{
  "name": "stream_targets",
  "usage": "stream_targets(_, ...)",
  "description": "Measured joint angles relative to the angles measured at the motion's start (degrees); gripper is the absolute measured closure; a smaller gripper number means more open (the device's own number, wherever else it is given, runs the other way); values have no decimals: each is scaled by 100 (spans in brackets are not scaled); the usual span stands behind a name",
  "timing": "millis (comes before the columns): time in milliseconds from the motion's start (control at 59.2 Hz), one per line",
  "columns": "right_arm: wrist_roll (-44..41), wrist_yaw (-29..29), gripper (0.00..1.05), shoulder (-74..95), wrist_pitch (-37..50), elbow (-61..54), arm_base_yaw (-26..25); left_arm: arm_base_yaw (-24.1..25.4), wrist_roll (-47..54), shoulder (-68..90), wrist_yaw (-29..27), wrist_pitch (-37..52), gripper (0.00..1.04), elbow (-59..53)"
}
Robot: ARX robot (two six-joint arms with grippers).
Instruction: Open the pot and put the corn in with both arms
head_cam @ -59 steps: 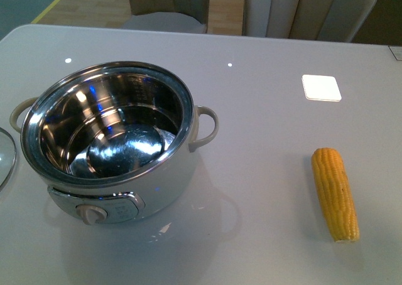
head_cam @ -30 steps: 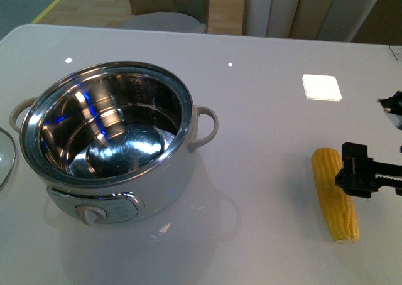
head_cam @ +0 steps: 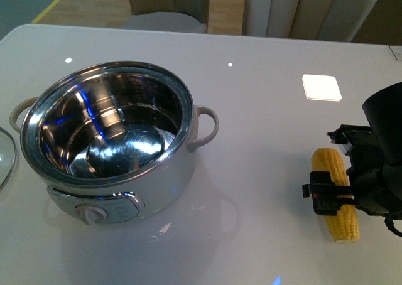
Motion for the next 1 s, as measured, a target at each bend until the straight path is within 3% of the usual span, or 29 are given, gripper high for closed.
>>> stream_targets(135,-13,-9,66,87,-9,79,13,0,0,0,0,0,7,0)
stream_targets(287,-7,-66,76,9,79,33,13,0,0,0,0,0,7,0)
stream_targets(625,210,-820,82,-1569,221,-490,144,0,0,0,-2,0,7,0)
stream_targets(879,876,-1377,82,-2752,-105,-330,831,0,0,0,0,0,7,0)
stream_targets(997,1585,-1596,82,-2870,-170,125,1298,0,0,0,0,0,7,0)
